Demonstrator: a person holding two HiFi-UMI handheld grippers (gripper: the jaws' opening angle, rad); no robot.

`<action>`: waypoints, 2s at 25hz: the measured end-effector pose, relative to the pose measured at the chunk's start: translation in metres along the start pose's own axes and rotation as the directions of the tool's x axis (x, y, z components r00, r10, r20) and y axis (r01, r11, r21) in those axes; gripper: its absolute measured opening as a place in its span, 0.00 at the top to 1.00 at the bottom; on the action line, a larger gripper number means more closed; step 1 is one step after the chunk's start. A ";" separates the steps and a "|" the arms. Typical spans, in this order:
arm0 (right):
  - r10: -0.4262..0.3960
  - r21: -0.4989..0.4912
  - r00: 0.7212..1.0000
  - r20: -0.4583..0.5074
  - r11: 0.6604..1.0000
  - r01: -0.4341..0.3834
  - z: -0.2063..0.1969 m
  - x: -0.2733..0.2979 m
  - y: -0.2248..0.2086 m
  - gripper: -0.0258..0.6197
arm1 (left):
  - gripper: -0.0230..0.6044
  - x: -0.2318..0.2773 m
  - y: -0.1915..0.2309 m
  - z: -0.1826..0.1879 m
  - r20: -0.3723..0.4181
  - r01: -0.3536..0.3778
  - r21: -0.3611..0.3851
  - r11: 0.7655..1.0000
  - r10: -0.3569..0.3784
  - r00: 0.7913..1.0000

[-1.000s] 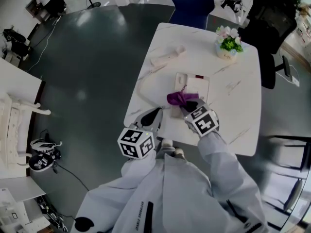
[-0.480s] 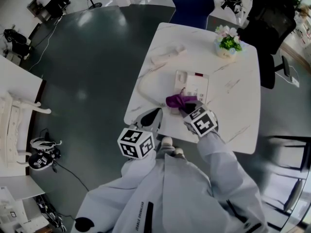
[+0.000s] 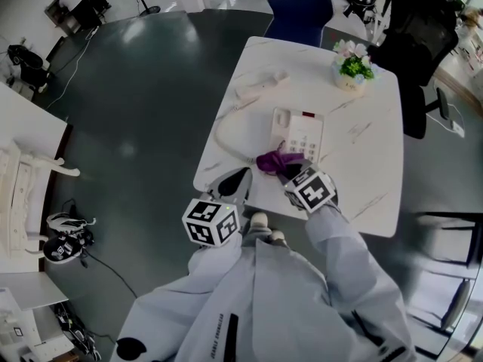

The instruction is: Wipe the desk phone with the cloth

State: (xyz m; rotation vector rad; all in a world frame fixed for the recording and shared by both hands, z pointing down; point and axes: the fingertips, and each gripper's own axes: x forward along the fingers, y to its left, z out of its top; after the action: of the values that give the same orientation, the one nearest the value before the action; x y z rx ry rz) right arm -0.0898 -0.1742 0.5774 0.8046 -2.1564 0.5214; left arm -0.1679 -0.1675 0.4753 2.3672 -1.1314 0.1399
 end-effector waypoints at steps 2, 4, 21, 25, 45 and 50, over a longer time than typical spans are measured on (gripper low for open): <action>0.002 -0.008 1.000 -0.017 1.000 -0.002 -0.004 0.000 0.001 0.90 | 0.97 -0.001 -0.001 0.000 0.003 -0.001 0.002 1.000 0.001 1.000; -0.003 -0.023 1.000 -0.029 1.000 0.002 -0.006 -0.001 0.002 0.90 | 0.97 -0.001 -0.002 0.001 0.006 -0.001 0.004 1.000 0.001 1.000; 0.055 -0.035 0.997 -0.055 0.998 -0.057 -0.013 -0.003 0.020 0.90 | 0.97 -0.004 -0.012 0.012 0.028 0.016 0.028 0.999 -0.017 0.999; 0.095 -0.007 0.994 -0.047 0.995 -0.095 -0.018 -0.004 0.027 0.90 | 0.97 0.000 -0.017 0.015 0.031 0.037 0.045 0.998 -0.039 0.999; 0.112 0.243 0.888 0.446 0.940 -0.240 0.024 -0.078 0.005 0.90 | 0.97 0.010 -0.028 0.057 0.089 0.090 0.127 0.988 -0.102 0.991; 0.040 0.243 0.830 0.556 0.947 -0.208 0.038 -0.099 -0.009 0.90 | 0.97 0.010 -0.026 0.067 0.107 0.095 0.146 0.985 -0.111 0.988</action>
State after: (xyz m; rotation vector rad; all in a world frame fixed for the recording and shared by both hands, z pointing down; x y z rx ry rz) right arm -0.0525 -0.1654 0.4783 1.0809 -2.7153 0.7686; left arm -0.1501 -0.1933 0.4094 2.5823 -1.0800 0.0487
